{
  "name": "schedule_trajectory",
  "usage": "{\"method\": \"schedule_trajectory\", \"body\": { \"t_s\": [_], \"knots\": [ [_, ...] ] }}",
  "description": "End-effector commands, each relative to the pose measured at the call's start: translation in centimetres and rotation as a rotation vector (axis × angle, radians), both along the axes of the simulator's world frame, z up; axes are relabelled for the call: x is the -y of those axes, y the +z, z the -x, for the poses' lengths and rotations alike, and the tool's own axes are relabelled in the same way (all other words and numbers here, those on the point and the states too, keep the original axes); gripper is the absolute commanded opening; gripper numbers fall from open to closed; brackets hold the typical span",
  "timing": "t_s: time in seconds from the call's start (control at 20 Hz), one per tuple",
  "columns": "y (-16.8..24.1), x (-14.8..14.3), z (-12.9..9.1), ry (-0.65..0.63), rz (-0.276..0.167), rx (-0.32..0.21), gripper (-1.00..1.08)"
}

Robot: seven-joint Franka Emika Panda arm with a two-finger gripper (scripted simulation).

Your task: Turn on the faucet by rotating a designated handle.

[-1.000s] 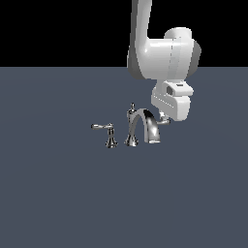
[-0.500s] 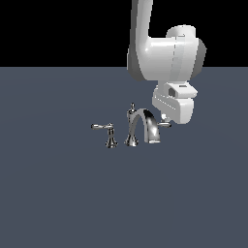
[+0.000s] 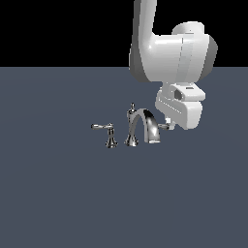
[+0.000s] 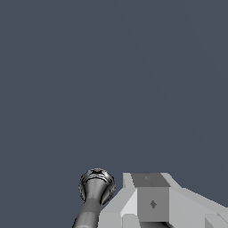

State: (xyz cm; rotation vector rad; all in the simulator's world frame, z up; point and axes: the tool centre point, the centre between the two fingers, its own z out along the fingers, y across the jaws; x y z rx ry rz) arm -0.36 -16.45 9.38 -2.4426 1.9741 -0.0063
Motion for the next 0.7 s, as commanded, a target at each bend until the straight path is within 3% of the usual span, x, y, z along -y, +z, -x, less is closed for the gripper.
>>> {"method": "schedule_trajectory", "body": {
  "t_s": [0.0, 0.65],
  "knots": [
    [0.0, -0.6, 0.1, 0.005, -0.001, 0.001, -1.0],
    [0.0, -4.1, 3.1, 0.003, -0.002, -0.003, -1.0]
  ]
}}
